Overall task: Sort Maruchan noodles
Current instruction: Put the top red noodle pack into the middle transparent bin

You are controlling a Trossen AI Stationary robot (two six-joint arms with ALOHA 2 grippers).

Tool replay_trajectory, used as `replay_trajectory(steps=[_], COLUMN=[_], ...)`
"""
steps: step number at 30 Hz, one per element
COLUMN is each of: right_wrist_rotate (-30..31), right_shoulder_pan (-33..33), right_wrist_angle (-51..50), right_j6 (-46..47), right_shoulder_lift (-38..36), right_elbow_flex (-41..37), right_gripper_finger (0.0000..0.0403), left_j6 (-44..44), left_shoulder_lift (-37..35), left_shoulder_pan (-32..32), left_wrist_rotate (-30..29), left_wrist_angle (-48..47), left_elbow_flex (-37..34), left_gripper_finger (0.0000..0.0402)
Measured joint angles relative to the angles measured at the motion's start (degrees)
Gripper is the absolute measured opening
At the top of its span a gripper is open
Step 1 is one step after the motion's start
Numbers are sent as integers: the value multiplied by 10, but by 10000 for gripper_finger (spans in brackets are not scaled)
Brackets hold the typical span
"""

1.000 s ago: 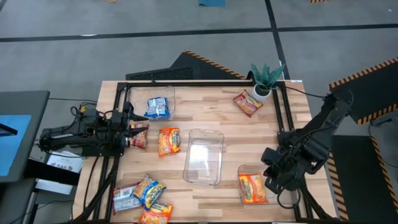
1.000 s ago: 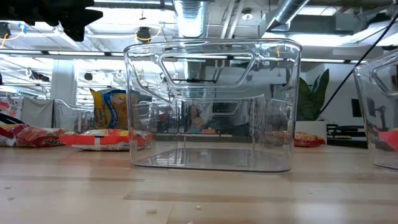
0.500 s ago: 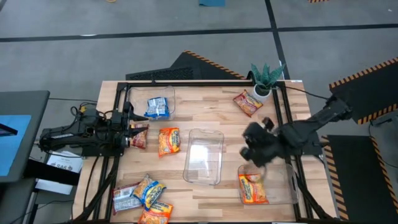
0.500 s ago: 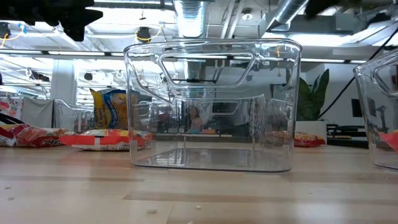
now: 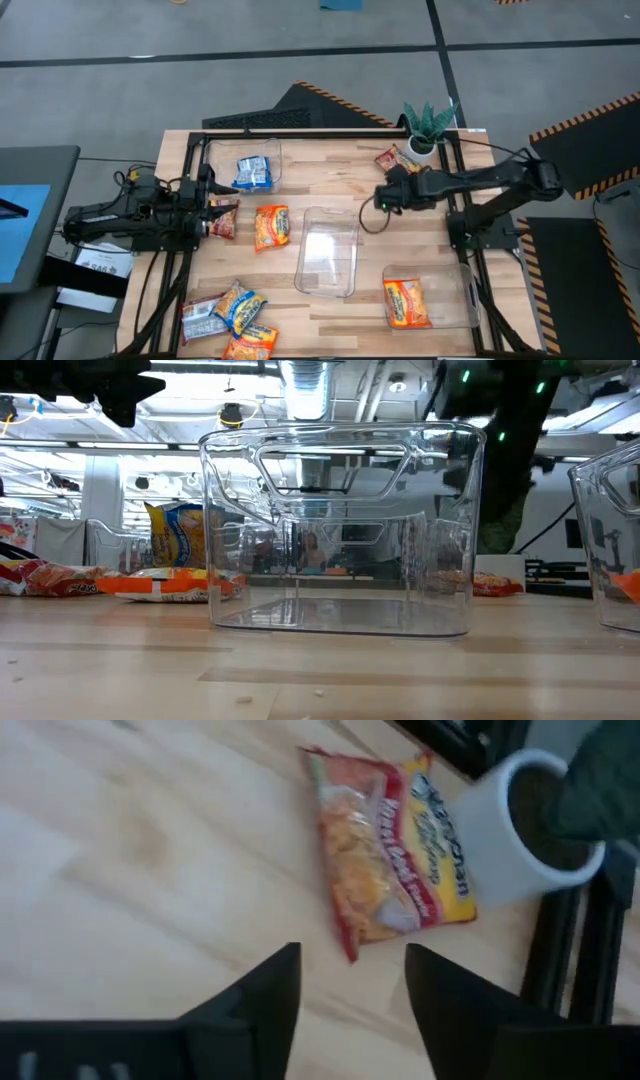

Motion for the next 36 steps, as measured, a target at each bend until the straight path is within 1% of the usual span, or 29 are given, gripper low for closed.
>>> replay_trajectory(steps=[3, 5, 7, 12, 17, 21, 27, 29, 31, 33, 36], right_wrist_rotate=[-2, -4, -6, -10, -11, -8, 28, 34, 36, 36, 38], right_shoulder_pan=[-52, -79, -103, -143, -163, -178, -186, -182, -177, -169, -152], right_wrist_angle=[92, 158, 202, 241, 299, 315, 316, 314, 311, 311, 308], right_j6=[-18, -36, -49, -57, -82, -96, -98, -102, -102, -102, -105], right_shoulder_lift=[7, 13, 22, 61, 117, 155, 186, 190, 190, 188, 185], right_elbow_flex=[-39, -54, -68, -70, -71, -70, -69, -69, -69, -69, -69], right_gripper_finger=[224, 228, 227, 220, 216, 214, 205, 194, 172, 135, 63], left_j6=[0, 0, 0, 0, 0, 0, 1, 1, 0, 0, 0], left_shoulder_lift=[0, 0, 0, 0, 0, 0, 0, 0, 0, 0, 0], left_shoulder_pan=[0, 0, 0, 0, 0, 0, 0, 0, 0, 0, 0], left_wrist_rotate=[0, 0, 0, 0, 0, 0, 0, 0, 0, 0, 0], left_wrist_angle=[0, 0, 0, 0, -2, -3, -3, -3, -3, -3, -3], left_elbow_flex=[0, 0, 0, 0, 0, 0, 0, 0, 0, 0, 0], left_gripper_finger=[171, 171, 171, 171, 171, 171, 171, 171, 171, 171, 171])
